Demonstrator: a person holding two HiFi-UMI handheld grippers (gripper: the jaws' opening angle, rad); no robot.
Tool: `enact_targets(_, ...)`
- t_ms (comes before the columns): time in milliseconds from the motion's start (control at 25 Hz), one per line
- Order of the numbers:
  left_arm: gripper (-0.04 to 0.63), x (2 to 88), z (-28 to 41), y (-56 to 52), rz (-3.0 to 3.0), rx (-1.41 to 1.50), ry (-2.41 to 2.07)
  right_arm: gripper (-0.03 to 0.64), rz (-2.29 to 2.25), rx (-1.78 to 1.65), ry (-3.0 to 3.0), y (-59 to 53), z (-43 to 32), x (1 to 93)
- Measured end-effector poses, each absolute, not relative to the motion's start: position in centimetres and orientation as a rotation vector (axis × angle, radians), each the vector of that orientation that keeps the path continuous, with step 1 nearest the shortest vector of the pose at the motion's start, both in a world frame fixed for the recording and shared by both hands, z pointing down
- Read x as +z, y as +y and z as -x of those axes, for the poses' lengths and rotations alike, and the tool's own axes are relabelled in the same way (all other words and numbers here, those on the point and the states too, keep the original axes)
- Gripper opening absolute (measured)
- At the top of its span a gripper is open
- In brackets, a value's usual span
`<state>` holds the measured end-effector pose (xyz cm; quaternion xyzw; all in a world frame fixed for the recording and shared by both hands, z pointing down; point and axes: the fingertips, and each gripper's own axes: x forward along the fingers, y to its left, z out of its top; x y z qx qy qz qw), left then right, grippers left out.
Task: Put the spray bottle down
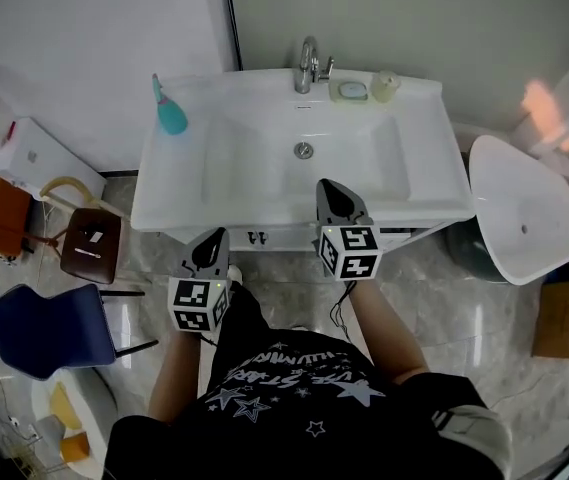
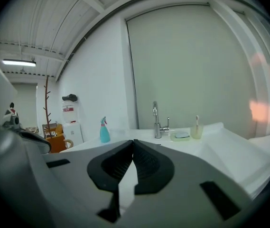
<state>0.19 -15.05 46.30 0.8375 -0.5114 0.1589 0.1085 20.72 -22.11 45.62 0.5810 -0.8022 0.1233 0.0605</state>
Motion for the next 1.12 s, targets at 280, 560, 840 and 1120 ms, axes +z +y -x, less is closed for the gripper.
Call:
enact_targets(280, 0.015, 43.8, -3.6, -9.4, -2.474, 0.384, -1.577, 0.012, -1.795, 0.380, -2.435, -16.9, -25.5, 45.1)
enact_targets(560, 0.015, 44.9, -4.4, -4.1, -2.449, 0.411, -1.530, 0.012, -1.825, 0.409, -2.414, -13.2, -26.8, 45.4)
enact_targets(840, 0.015, 46.8, -4.1, -0.5, -2.436, 0.396, -1.472, 0.012, -1.834, 0.441, -2.369, -9.0, -26.0, 47.0)
enact_targets(1120, 0.015, 47.4, -1.2, 7.2, -2.436, 0.383, -1.441, 0.012, -1.841, 0.397, -2.336, -0.8, -23.3, 46.6)
